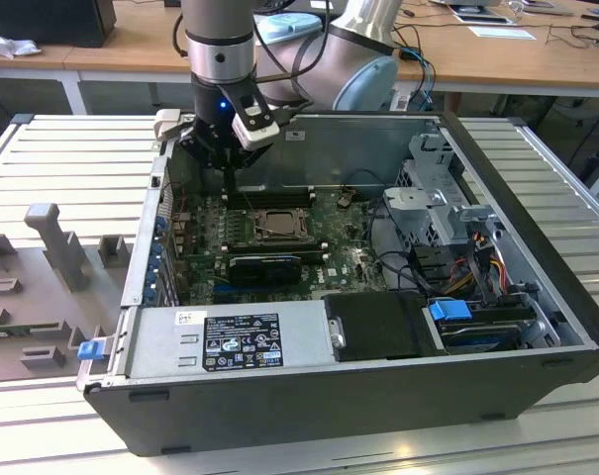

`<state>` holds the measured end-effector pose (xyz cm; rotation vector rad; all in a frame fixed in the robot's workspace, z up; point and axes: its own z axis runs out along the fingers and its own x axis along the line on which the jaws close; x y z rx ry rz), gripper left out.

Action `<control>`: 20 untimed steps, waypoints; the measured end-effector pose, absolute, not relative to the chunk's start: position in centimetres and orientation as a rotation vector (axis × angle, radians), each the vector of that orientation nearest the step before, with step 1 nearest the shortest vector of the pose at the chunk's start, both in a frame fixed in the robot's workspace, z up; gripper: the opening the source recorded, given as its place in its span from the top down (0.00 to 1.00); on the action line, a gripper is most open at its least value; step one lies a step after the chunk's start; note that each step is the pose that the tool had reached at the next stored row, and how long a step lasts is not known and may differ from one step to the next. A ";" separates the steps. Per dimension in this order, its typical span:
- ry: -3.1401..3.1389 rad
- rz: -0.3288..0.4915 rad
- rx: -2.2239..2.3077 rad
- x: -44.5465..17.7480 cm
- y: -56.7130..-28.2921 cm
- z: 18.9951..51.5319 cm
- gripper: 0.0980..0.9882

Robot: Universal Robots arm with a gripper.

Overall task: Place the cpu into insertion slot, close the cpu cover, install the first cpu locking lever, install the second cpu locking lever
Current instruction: 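Install the first cpu locking lever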

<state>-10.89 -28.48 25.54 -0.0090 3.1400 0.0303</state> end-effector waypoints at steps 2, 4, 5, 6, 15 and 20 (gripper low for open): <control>3.140 0.030 -0.007 -10.6 -28.5 25.5 0.99; 3.140 0.030 -0.007 -10.5 -28.5 25.5 0.99; 3.140 0.030 -0.007 -10.4 -28.5 25.5 0.99; 3.140 0.030 -0.007 -10.3 -28.5 25.5 0.99; 3.140 0.030 -0.006 -8.2 -28.5 25.3 0.99; 3.140 0.035 -0.006 -6.0 -28.5 25.2 0.99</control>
